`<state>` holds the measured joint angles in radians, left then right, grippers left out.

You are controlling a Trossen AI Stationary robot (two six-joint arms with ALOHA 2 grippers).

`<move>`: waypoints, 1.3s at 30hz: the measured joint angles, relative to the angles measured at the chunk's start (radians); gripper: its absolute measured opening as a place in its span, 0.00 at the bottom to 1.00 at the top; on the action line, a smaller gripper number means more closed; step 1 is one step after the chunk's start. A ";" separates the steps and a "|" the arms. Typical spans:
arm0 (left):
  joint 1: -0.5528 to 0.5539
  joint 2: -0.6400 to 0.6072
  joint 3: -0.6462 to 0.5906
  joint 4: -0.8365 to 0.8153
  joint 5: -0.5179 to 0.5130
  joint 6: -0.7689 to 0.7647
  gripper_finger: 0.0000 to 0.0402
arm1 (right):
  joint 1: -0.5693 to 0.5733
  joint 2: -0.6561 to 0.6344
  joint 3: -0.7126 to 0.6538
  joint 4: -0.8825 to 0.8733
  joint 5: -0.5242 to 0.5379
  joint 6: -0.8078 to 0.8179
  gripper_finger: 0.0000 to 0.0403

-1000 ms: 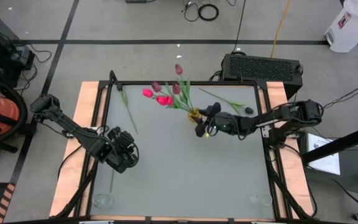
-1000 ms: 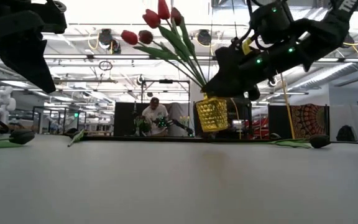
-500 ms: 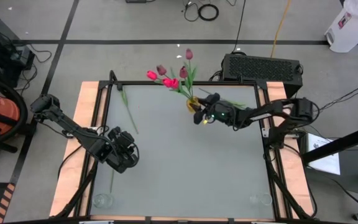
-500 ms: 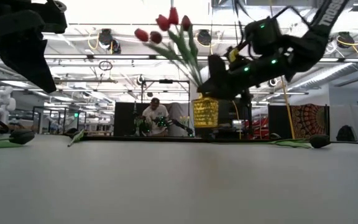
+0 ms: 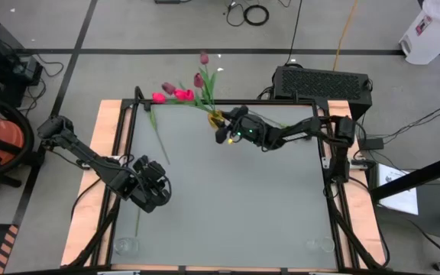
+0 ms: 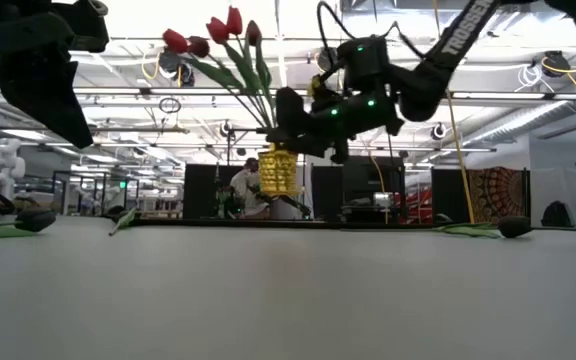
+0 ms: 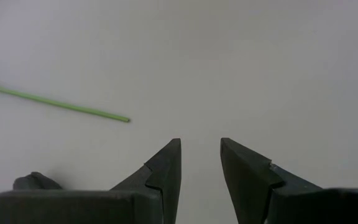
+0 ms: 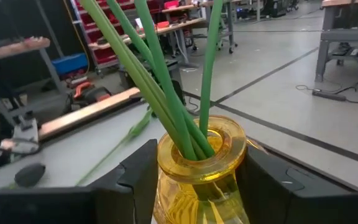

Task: Sort flowers into vase by color
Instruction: Move the yellow vase to the top of the table

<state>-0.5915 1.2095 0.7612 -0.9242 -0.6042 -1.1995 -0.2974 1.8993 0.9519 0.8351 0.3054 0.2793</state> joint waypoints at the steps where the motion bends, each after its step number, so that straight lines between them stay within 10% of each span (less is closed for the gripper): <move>1: 0.000 0.000 0.000 0.000 0.000 0.000 0.30 | -0.006 0.013 0.016 -0.001 0.000 0.010 0.44; 39: 0.000 0.000 0.000 0.002 -0.015 0.001 0.30 | -0.064 0.161 0.164 -0.013 -0.128 0.076 0.44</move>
<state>-0.5915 1.2095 0.7612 -0.9218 -0.6191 -1.1982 -0.3619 2.0605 1.1156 0.8225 0.1778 0.3549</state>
